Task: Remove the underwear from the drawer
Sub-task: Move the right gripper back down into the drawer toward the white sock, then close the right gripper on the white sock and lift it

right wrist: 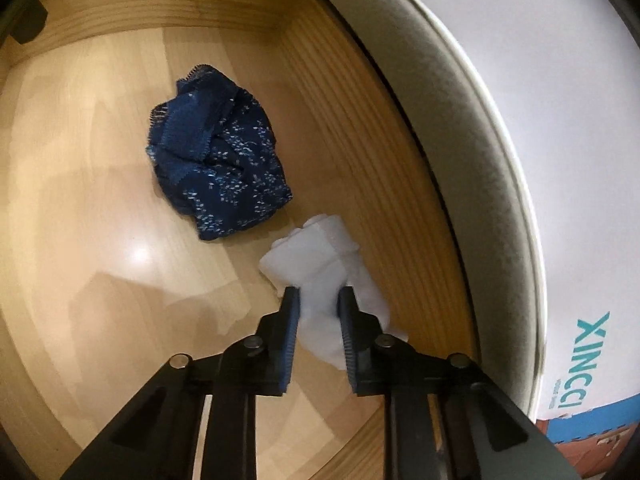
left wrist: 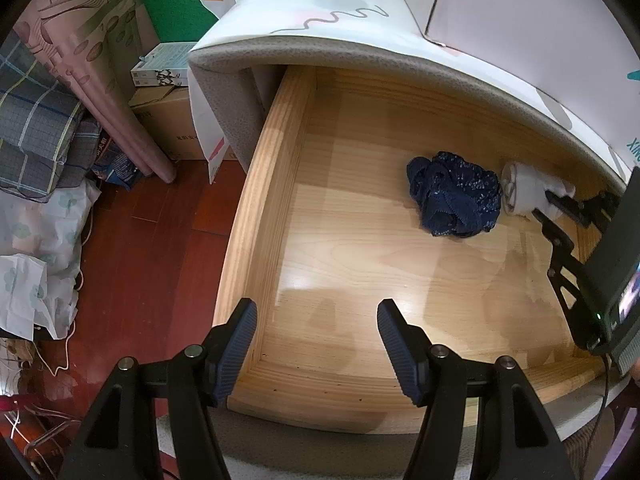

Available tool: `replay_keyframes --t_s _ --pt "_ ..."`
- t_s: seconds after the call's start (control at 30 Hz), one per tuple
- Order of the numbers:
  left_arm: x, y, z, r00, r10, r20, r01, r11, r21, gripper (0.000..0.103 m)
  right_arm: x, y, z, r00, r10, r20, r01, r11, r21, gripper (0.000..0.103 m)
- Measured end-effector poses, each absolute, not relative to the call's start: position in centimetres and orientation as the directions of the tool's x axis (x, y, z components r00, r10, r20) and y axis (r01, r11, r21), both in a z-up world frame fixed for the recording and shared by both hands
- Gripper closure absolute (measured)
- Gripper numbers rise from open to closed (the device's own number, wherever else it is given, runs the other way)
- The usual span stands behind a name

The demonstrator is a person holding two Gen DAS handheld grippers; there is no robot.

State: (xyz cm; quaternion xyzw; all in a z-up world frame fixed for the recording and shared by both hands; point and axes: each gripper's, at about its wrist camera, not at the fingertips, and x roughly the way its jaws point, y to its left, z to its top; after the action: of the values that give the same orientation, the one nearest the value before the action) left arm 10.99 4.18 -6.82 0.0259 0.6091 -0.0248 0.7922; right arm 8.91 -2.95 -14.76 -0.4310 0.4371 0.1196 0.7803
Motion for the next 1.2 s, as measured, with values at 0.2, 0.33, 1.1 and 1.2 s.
replay_keyframes --t_s 0.2,0.33,1.1,1.2 --pt "11.0 4.3 -6.8 0.257 -0.012 -0.966 0.067 0.998 0.005 0.039 7.8 -2.9 -14.7 0.564 -0.172 -0.807 -0.594 0.594 -0.542 0.095" --pt "11.0 4.3 -6.8 0.257 -0.014 -0.966 0.067 0.998 0.003 0.039 6.5 -2.3 -15.1 0.56 -0.164 -0.812 -0.627 0.557 -0.544 0.099" --pt "10.9 4.4 -6.8 0.25 -0.015 -0.968 0.064 0.998 0.001 0.039 6.2 -2.3 -15.4 0.71 -0.164 -0.685 -0.557 0.465 -0.688 0.04" --pt "10.9 4.3 -6.8 0.249 -0.012 -0.968 0.066 0.998 0.004 0.039 5.5 -2.3 -16.4 0.733 -0.193 -0.652 -0.539 0.421 -0.73 0.039"
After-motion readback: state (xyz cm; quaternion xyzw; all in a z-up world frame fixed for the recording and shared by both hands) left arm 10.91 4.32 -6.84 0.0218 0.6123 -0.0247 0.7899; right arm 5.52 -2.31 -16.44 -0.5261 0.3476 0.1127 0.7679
